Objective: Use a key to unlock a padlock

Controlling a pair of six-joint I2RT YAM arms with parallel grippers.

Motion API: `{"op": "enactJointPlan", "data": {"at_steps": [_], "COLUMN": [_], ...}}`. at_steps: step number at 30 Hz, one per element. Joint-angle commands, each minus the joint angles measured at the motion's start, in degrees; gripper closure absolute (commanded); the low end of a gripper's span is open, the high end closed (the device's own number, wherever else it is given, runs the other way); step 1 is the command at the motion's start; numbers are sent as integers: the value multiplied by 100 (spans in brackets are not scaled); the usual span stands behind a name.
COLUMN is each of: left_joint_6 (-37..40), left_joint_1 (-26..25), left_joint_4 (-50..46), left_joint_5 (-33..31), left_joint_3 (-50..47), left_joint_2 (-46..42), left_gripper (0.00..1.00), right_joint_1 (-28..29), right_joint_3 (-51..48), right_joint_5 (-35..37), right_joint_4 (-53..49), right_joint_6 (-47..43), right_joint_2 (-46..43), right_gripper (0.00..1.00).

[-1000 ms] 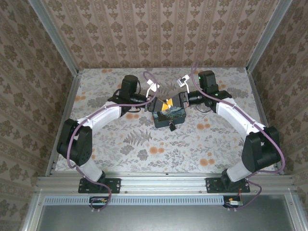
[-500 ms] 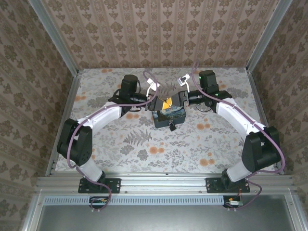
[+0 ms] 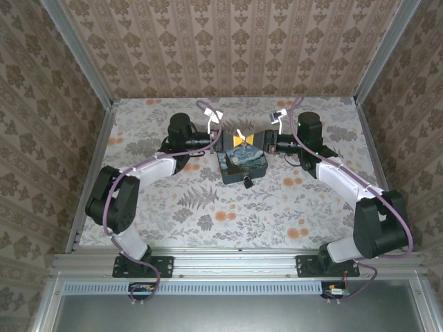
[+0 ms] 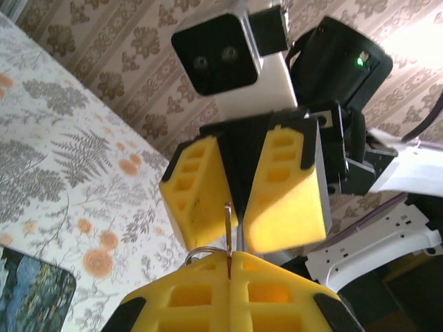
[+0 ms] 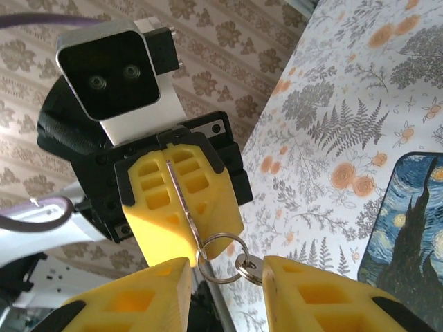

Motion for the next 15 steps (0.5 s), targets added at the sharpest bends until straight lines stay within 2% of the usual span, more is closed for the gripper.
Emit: {"op": "enactJointPlan", "data": {"at_steps": [1,6,15], "left_joint_6": [-735,-492,-633], "left_joint_1": [23,18,29], "left_joint_4": [1168,817,1006], "left_joint_5": [-11,-9,-1], "left_joint_3": [-105,-157,-224], "left_joint_2": [123,-17,-63], "left_gripper": [100,100,100], "right_joint_1": [143,168,176], "right_joint_3": [-26,-150,-166], "right_joint_5": [416,736,633], "right_joint_4": [910,1491,1626], "right_joint_6": [532,868,967], "right_joint_2": [0,14,176], "right_gripper": [68,69,73]}}
